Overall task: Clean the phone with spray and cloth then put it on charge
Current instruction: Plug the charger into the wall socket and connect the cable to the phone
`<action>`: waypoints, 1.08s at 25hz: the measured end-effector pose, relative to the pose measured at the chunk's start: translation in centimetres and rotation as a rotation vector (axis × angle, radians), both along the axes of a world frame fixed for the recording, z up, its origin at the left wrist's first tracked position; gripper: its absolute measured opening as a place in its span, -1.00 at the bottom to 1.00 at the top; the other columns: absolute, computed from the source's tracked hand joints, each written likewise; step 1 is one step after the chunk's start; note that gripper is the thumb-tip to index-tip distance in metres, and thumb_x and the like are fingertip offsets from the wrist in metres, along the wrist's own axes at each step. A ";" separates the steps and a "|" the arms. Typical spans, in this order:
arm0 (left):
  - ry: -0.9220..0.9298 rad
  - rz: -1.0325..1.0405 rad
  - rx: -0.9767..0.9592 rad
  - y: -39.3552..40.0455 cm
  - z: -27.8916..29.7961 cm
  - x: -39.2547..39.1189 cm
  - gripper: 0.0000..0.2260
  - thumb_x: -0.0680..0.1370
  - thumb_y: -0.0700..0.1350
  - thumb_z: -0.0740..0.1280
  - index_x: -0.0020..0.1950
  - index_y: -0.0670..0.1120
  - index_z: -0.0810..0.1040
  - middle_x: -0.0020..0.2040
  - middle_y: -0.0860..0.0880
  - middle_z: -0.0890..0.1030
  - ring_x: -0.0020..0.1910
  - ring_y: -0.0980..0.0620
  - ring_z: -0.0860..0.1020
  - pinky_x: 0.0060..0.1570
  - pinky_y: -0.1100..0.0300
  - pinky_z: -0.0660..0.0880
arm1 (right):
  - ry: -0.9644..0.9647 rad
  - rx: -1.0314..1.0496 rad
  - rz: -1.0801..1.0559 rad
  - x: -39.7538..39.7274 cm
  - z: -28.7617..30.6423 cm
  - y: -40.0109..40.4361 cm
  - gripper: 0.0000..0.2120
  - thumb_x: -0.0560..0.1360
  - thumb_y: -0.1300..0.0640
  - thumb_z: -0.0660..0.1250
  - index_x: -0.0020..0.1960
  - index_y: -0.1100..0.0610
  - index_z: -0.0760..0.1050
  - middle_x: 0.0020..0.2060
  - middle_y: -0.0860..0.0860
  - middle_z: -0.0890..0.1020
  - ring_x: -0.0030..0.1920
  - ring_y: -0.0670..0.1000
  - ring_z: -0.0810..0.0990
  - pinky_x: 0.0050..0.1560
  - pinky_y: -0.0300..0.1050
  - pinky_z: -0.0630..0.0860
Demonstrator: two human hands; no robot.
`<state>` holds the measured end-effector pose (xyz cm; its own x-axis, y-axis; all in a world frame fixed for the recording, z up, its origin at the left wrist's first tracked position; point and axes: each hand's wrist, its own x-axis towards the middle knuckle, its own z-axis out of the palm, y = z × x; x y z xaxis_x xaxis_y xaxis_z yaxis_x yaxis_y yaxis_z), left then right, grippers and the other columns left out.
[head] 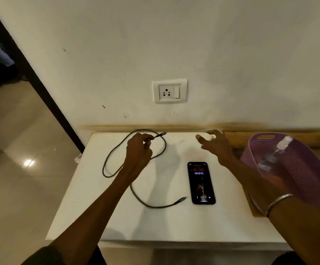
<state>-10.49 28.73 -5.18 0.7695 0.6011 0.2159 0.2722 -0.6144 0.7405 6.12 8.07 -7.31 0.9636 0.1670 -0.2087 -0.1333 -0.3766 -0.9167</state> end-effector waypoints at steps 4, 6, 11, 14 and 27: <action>-0.180 0.054 -0.034 -1.4 4.5 -0.5 -0.90 0.53 -0.14 0.41 0.00 -0.02 0.70 -0.12 0.08 0.62 -0.14 0.24 0.54 -0.16 0.45 0.35 | 0.197 0.532 0.117 -2.6 6.4 -1.1 -0.62 0.40 0.18 0.49 0.13 0.35 0.55 0.17 0.29 0.59 0.00 0.09 0.64 0.13 -0.03 0.57; -0.227 0.068 -0.029 -2.1 6.5 -0.9 -0.93 0.51 -0.04 0.45 -0.07 0.01 0.71 -0.19 0.10 0.60 -0.19 0.36 0.52 -0.21 0.51 0.36 | 0.301 0.654 0.118 -3.7 9.5 -1.5 -0.70 0.45 0.16 0.44 0.08 0.34 0.56 0.09 0.23 0.61 0.01 0.10 0.64 0.13 -0.02 0.59; -0.319 -0.013 0.008 -4.5 12.0 -2.4 -0.96 0.49 -0.14 0.47 -0.16 -0.04 0.70 -0.23 0.05 0.57 -0.28 0.24 0.51 -0.24 0.46 0.34 | 0.447 0.858 0.077 -7.0 15.7 -3.4 -0.75 0.58 0.31 0.22 0.19 0.42 0.49 0.11 0.27 0.55 0.12 0.23 0.58 -0.01 0.09 0.64; -0.393 -0.076 0.051 -5.9 14.9 -3.7 -0.94 0.48 -0.19 0.47 -0.18 -0.05 0.70 -0.24 0.04 0.58 -0.26 0.22 0.54 -0.24 0.44 0.37 | 0.491 0.944 0.095 -8.8 17.9 -3.9 -0.73 0.56 0.42 0.20 0.24 0.47 0.45 0.22 0.32 0.52 0.20 0.29 0.54 0.17 0.11 0.55; -0.539 -0.202 0.224 -8.6 19.4 -6.8 -0.95 0.43 -0.24 0.53 -0.13 -0.18 0.74 -0.28 -0.05 0.54 -0.43 0.17 0.42 -0.36 0.47 0.30 | 0.385 0.932 0.221 -12.6 21.4 -4.3 -0.74 0.58 0.34 0.21 0.26 0.34 0.45 0.13 0.28 0.58 0.11 0.20 0.62 0.03 -0.07 0.60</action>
<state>-17.25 20.10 14.22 0.6110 0.3499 0.7101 -0.2423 -0.7713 0.5886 -6.50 3.77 14.09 0.7871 0.5857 -0.1932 -0.4933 0.4098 -0.7672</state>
